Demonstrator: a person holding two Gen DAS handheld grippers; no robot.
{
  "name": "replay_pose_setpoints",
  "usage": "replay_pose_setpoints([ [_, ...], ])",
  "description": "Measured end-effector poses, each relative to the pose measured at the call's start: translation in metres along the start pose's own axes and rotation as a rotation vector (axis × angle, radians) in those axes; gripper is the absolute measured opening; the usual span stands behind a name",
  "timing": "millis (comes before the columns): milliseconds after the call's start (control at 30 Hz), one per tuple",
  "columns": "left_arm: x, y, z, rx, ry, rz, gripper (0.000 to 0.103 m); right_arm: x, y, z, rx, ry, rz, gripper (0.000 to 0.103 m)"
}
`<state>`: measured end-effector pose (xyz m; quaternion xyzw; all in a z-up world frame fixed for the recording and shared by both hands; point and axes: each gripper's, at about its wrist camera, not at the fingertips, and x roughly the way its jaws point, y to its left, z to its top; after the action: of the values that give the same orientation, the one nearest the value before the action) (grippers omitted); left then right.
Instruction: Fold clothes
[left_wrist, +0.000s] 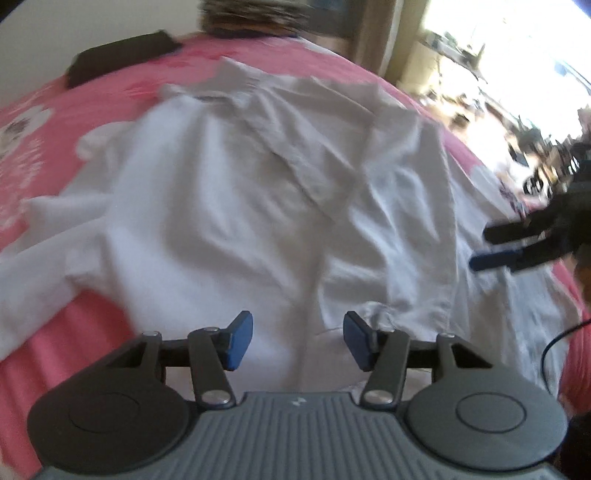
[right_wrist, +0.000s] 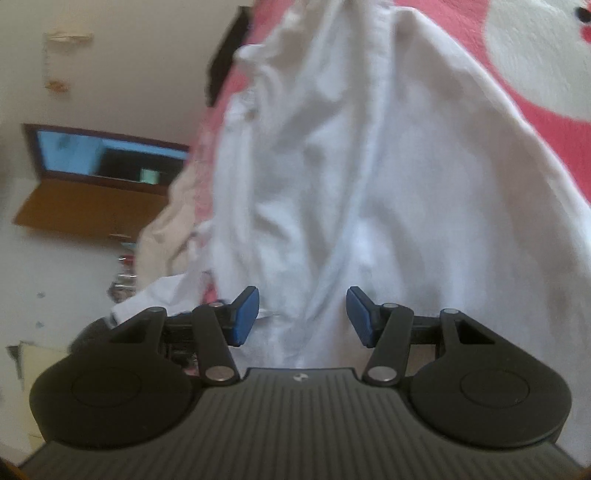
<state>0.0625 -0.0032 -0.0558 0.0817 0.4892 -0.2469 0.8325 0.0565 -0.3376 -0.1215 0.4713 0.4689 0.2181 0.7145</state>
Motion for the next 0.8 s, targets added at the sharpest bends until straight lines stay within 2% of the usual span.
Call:
replay_pose_setpoints([
  [133, 0.011, -0.007, -0.006, 0.030, 0.031, -0.010, 0.052, 0.009, 0.017, -0.010, -0.077, 0.067, 0.025, 0.051],
  [300, 0.016, -0.010, -0.013, 0.032, 0.045, -0.023, 0.050, 0.035, 0.009, -0.022, -0.054, 0.155, -0.034, 0.047],
  [567, 0.018, -0.009, -0.014, -0.025, 0.031, -0.040, 0.030, 0.042, 0.008, -0.022, -0.002, 0.128, -0.043, 0.035],
  [700, 0.015, -0.003, -0.016, -0.126, 0.023, -0.030, 0.018, 0.046, 0.011, -0.025, -0.013, 0.102, -0.063, 0.021],
  [800, 0.013, 0.000, -0.018, -0.196, 0.023, -0.033, 0.012, 0.046, 0.008, -0.025, -0.021, 0.085, -0.064, 0.015],
])
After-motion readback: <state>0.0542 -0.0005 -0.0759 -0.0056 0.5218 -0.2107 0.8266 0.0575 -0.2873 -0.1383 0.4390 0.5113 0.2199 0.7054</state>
